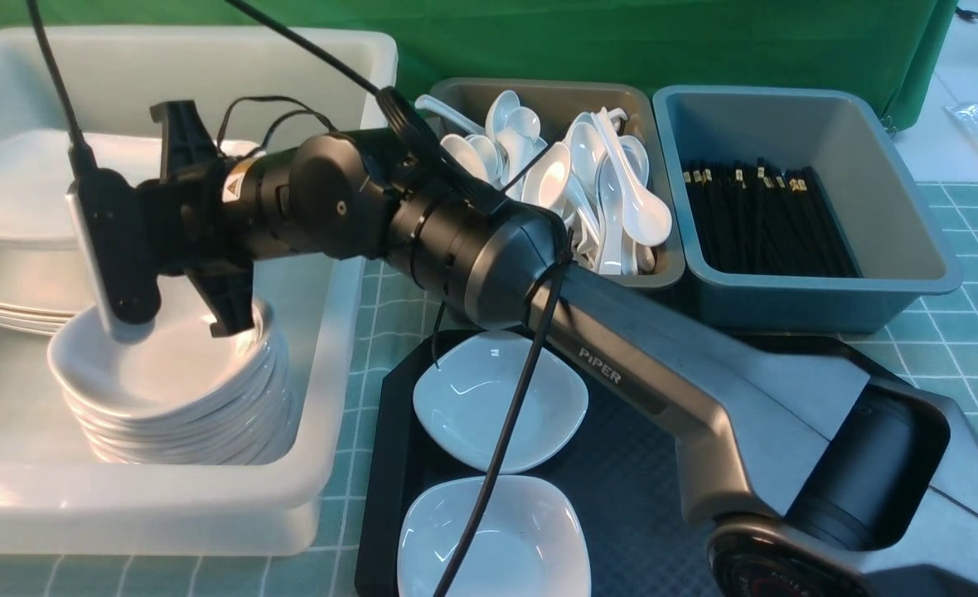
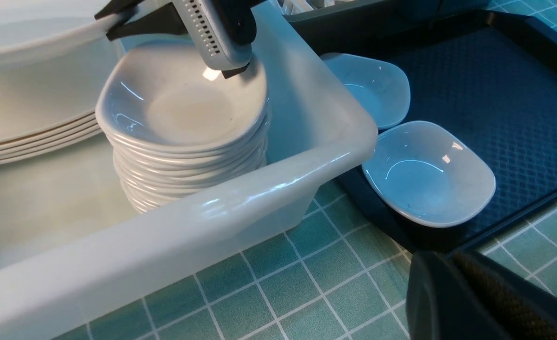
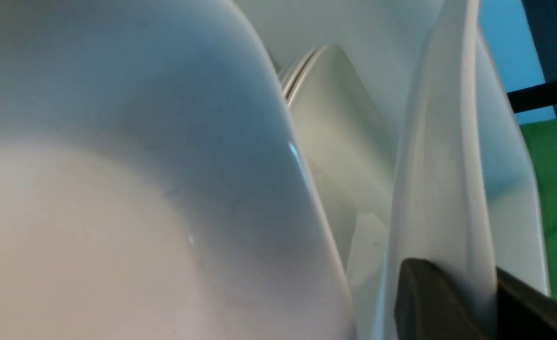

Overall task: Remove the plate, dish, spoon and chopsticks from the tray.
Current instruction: Use the right arm to put the plate into the large storage box on the left, then use the left arm to grab a small plate from the dinner plate

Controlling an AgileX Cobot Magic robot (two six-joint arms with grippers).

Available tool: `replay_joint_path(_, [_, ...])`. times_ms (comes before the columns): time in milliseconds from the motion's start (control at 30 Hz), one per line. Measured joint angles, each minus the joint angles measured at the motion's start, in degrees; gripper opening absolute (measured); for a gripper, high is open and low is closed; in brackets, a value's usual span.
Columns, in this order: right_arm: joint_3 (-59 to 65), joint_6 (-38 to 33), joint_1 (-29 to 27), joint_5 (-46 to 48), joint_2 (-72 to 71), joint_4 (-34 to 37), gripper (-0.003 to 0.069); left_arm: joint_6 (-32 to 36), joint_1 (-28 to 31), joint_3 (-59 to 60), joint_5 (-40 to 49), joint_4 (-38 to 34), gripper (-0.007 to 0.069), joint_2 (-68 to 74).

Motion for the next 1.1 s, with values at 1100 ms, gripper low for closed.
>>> replay_joint_path(1100, [-0.1, 55.3, -0.6, 25.1, -15.5, -19.8, 0.0165, 2.8, 0.0, 0.0, -0.8, -1.9, 0.0017, 0.5])
